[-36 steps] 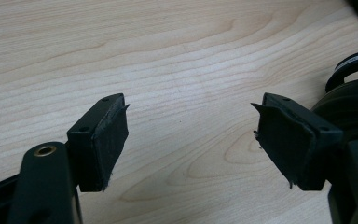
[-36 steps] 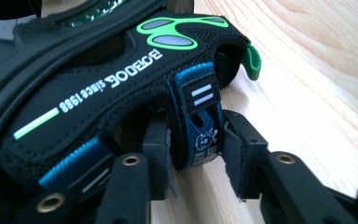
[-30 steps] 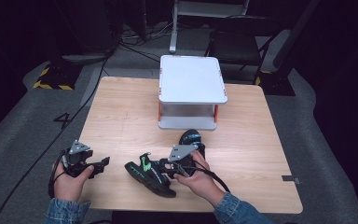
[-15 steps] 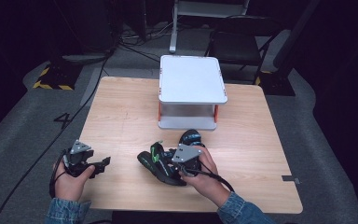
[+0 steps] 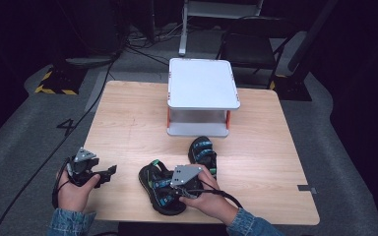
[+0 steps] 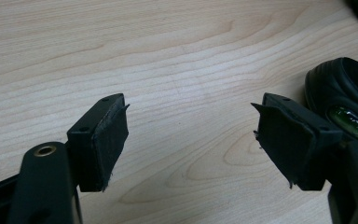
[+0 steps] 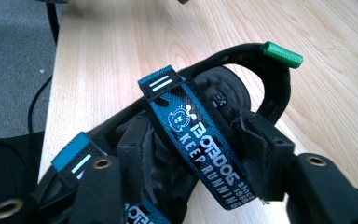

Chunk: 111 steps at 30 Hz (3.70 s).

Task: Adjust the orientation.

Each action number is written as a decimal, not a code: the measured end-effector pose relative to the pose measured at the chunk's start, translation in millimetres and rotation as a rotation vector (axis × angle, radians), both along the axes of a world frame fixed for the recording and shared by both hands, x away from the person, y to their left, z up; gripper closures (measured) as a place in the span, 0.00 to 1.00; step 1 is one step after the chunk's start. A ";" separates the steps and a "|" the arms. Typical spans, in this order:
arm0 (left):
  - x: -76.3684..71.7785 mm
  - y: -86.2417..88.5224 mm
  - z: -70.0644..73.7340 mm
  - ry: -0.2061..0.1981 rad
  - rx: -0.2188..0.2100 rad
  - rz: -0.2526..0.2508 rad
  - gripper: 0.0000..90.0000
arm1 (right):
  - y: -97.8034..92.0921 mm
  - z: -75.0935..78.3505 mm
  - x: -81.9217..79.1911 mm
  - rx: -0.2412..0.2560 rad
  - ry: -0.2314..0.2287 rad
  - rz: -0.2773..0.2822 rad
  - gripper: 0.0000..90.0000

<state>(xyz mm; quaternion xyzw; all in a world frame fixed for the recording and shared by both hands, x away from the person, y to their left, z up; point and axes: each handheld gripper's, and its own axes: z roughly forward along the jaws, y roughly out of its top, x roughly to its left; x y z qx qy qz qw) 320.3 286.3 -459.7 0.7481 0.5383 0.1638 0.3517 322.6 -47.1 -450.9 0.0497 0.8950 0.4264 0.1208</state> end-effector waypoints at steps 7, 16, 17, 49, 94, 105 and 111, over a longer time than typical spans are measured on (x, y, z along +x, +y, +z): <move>0.4 -1.5 -0.9 0.007 -0.001 -0.004 0.28 | 0.8 1.8 2.4 0.080 0.064 0.009 0.42; 1.0 -2.2 -1.5 0.007 0.009 -0.010 0.28 | 1.2 -3.2 9.3 0.066 0.158 -0.083 0.25; 0.8 -2.6 -1.6 0.007 0.007 -0.007 0.28 | 1.7 -4.3 10.5 0.069 0.187 -0.080 0.29; 26.1 -22.7 -2.0 0.009 0.004 -0.060 0.28 | -154.3 78.6 27.4 0.237 0.013 -0.440 0.74; 39.1 -37.3 -4.7 0.006 0.002 -0.084 0.28 | -269.5 21.4 69.2 0.181 0.079 -0.915 0.47; 41.4 -39.3 -5.6 0.008 0.001 -0.090 0.28 | -279.2 39.0 57.1 0.093 0.176 -0.924 0.95; 49.5 -50.6 -4.2 0.005 0.008 -0.123 0.28 | -279.4 55.7 35.0 -0.014 0.382 -0.832 0.96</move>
